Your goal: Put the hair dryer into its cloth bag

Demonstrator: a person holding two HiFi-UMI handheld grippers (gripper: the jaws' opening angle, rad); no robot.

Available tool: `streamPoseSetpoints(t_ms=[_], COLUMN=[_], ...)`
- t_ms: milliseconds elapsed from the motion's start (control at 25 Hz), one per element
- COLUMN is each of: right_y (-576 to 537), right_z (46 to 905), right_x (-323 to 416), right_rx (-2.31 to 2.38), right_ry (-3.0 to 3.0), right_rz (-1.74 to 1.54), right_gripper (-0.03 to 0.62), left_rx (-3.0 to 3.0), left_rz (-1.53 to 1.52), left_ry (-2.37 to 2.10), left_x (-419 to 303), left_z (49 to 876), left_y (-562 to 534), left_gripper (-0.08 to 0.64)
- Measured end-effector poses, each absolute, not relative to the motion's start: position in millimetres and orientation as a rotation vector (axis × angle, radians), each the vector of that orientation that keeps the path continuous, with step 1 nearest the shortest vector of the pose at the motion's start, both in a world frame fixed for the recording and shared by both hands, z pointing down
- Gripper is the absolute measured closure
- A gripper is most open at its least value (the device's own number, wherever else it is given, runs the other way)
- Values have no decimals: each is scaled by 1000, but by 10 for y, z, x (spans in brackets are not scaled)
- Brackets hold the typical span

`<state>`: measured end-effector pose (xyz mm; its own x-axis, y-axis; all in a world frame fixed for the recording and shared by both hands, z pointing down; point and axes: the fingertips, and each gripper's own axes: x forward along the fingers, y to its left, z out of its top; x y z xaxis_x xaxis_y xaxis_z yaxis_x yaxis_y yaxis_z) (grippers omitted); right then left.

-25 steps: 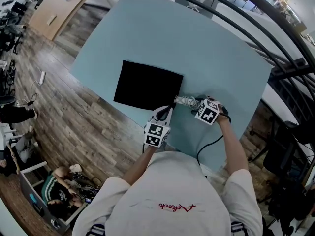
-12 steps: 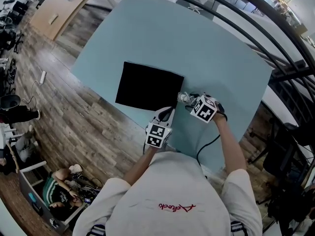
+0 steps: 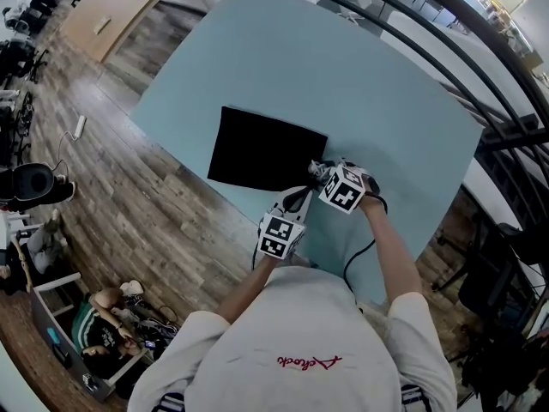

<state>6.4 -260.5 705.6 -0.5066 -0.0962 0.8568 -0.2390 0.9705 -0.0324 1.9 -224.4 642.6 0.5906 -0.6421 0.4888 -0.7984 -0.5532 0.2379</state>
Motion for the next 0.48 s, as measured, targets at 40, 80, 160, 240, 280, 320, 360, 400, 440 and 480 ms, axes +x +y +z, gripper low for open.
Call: streamPoseSetpoints(t_ms=[40, 80, 160, 240, 280, 320, 360, 400, 440, 480], right_y=[-2617, -2627, -2642, -2652, -2658, -2664, -2668, -2669, -2667, -2665], right_z=[7055, 7055, 7059, 7071, 7080, 7088, 7095, 7099, 7105, 7119], right_x=[15, -26, -93, -171, -224, -282, -337, -385, -427, -465], right_rx=[228, 222, 213, 204, 199, 193, 187, 181, 172, 162], right_ry=[-2106, -2108, -2113, -2118, -2123, -2129, -2136, -2145, -2156, -2167], right_rz=[167, 160, 152, 149, 146, 141, 132, 124, 120, 119], right_gripper=[330, 330, 330, 330, 330, 330, 330, 330, 330, 328], left_rx=[2388, 2391, 2396, 2402, 2406, 2408, 2407, 2403, 2401, 2403], left_rz=[480, 473, 462, 452, 446, 441, 434, 425, 415, 410], left_ry=[-1155, -1158, -1158, -1148, -1147, -1150, -1154, -1156, -1155, -1153], left_x=[7, -4, -17, -18, -27, -45, -68, -93, -116, -138], left_z=[6407, 6381, 6345, 6322, 6314, 6315, 6323, 6328, 6324, 6320], left_y=[-2249, -2255, -2260, -2257, -2257, -2257, -2254, -2251, -2251, -2254], left_gripper=[548, 548, 548, 548, 548, 548, 548, 548, 548, 548])
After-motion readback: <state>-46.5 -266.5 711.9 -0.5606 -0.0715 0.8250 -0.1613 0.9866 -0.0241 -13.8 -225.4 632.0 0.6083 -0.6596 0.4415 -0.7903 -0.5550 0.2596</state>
